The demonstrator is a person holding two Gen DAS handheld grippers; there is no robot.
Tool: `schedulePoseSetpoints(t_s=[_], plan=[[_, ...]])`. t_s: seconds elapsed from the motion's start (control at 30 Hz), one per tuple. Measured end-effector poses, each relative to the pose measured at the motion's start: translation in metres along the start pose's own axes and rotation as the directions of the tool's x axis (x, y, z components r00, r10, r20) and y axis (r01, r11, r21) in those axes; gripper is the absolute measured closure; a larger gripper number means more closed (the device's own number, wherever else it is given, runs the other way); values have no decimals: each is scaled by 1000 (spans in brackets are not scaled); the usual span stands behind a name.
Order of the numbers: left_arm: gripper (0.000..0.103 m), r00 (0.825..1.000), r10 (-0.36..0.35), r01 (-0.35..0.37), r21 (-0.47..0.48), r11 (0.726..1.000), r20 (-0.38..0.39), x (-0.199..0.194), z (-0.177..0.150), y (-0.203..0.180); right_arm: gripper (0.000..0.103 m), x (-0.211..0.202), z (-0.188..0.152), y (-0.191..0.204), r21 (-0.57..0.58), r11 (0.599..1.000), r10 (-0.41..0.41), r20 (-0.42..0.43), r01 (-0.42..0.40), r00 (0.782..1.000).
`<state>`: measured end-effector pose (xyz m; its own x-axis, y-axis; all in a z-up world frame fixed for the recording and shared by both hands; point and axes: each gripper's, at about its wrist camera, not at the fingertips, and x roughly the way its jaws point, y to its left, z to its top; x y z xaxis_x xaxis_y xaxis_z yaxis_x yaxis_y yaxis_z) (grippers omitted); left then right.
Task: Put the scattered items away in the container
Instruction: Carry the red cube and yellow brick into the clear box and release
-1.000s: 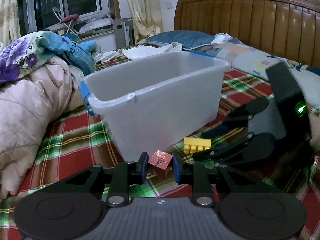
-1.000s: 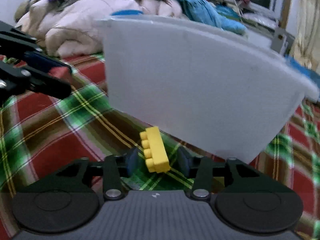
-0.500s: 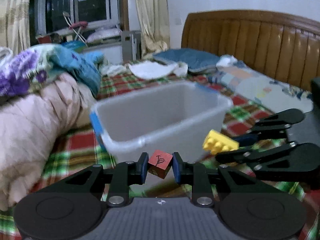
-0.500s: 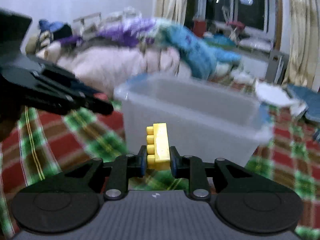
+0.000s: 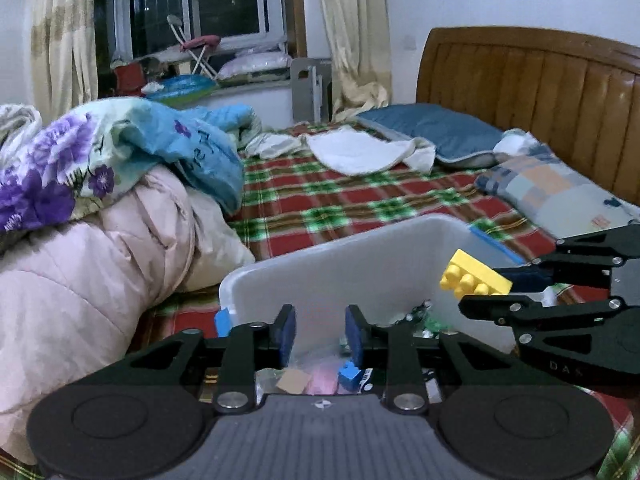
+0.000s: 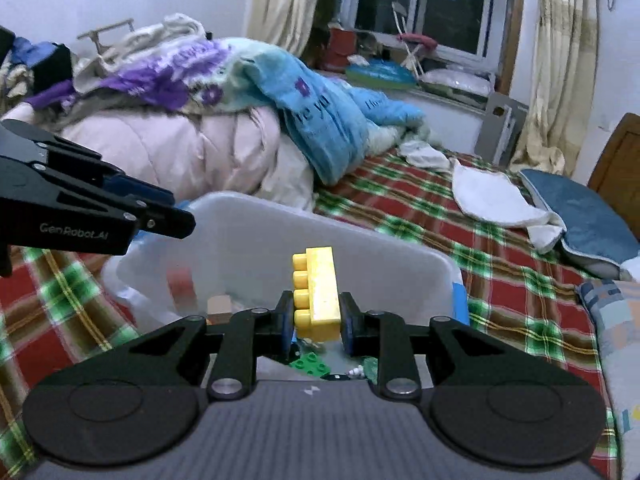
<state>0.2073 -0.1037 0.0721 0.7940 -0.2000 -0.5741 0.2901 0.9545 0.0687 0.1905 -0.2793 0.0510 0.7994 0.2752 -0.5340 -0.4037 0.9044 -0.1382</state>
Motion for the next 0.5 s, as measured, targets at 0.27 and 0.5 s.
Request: schedulePoseSetpoints(t_s=[0.27,0.5], plan=[[37,999,42,-43,-11,999,-21,8,-16,6,23,-2,-10,3,-2,999,-37,29,37,999],[31,997,75,-76,-19,997,-23,1,-20,4,0,-19,-11,6,38,997,-73,108,70,991]])
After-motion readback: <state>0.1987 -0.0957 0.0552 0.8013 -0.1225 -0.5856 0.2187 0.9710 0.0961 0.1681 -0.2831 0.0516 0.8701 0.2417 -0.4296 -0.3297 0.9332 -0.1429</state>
